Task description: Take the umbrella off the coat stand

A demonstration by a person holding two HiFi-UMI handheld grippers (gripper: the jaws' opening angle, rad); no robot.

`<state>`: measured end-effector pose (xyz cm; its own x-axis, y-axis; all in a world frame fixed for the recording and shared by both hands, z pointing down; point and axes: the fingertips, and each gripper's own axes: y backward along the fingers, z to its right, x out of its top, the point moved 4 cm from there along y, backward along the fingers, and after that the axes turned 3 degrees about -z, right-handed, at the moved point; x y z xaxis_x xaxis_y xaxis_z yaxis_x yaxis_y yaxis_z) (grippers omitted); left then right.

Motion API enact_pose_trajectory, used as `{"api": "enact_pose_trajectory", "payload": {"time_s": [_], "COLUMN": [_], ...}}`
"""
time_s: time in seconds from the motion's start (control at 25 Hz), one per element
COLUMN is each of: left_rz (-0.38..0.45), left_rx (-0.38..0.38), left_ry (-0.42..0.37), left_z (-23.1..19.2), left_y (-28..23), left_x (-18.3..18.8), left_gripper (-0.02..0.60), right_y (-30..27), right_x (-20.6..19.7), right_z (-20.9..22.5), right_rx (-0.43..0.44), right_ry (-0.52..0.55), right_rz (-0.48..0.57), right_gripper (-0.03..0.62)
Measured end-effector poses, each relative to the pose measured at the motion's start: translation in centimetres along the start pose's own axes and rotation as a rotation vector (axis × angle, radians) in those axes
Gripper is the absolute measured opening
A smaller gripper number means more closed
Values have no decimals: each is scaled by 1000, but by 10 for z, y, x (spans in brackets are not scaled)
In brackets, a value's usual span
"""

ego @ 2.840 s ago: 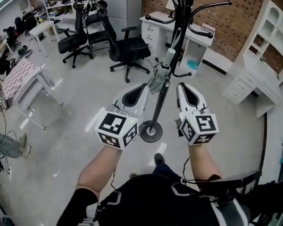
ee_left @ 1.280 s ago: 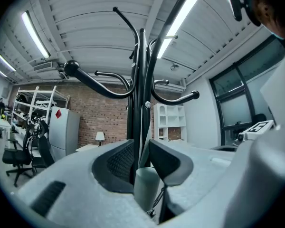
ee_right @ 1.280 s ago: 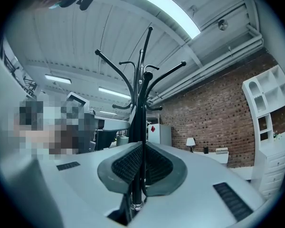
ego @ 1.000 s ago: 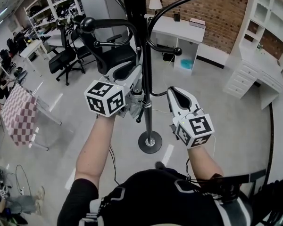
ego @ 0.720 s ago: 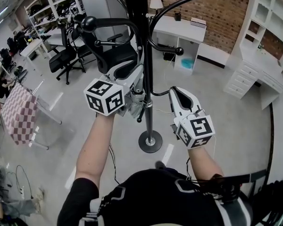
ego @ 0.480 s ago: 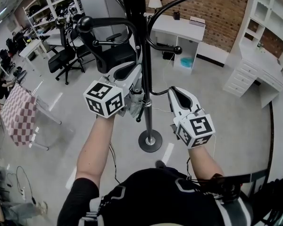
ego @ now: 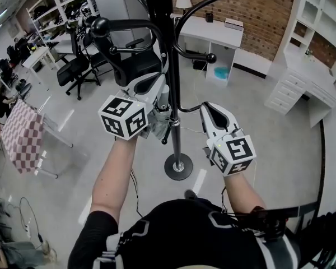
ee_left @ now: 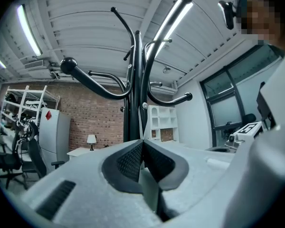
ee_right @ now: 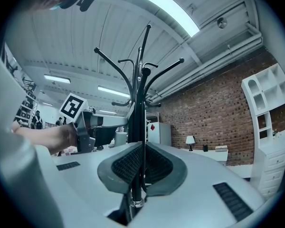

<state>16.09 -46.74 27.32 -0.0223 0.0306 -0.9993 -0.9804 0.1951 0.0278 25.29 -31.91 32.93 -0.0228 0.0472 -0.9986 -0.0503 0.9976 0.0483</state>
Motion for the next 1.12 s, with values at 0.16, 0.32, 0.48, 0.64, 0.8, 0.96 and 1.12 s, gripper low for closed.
{"api": "enact_pose_trajectory", "payload": {"time_s": [0.16,0.32,0.48,0.64,0.8,0.96,1.12], "left_rz": [29,56,72,90,96,102,109], "left_rx": [43,68,75,75,81,85,98], "left_ry": [47,60,61,63,73,89,94], "left_z": [-6,-5,-2,1,1,5,6], "left_y": [4,9,19,25,30,33,36], "left_x": [2,10,16,29,38,45,54], "left_gripper": [12,12,12,12,12,12,12], "right_y": [3,7,7,6,4,1,0], "right_x": [1,2,0,5,8,11,22], "right_z": [1,3,-4,-8,-11,-12,-15], "right_rx": [-6,-7,2,13,22,40,47], "right_ry": [-1,-9,4,3,0,3,20], "right_rz": [5,10,2,12,5,-6,10], "right_gripper": [8,8,8,8,8,8,8]}}
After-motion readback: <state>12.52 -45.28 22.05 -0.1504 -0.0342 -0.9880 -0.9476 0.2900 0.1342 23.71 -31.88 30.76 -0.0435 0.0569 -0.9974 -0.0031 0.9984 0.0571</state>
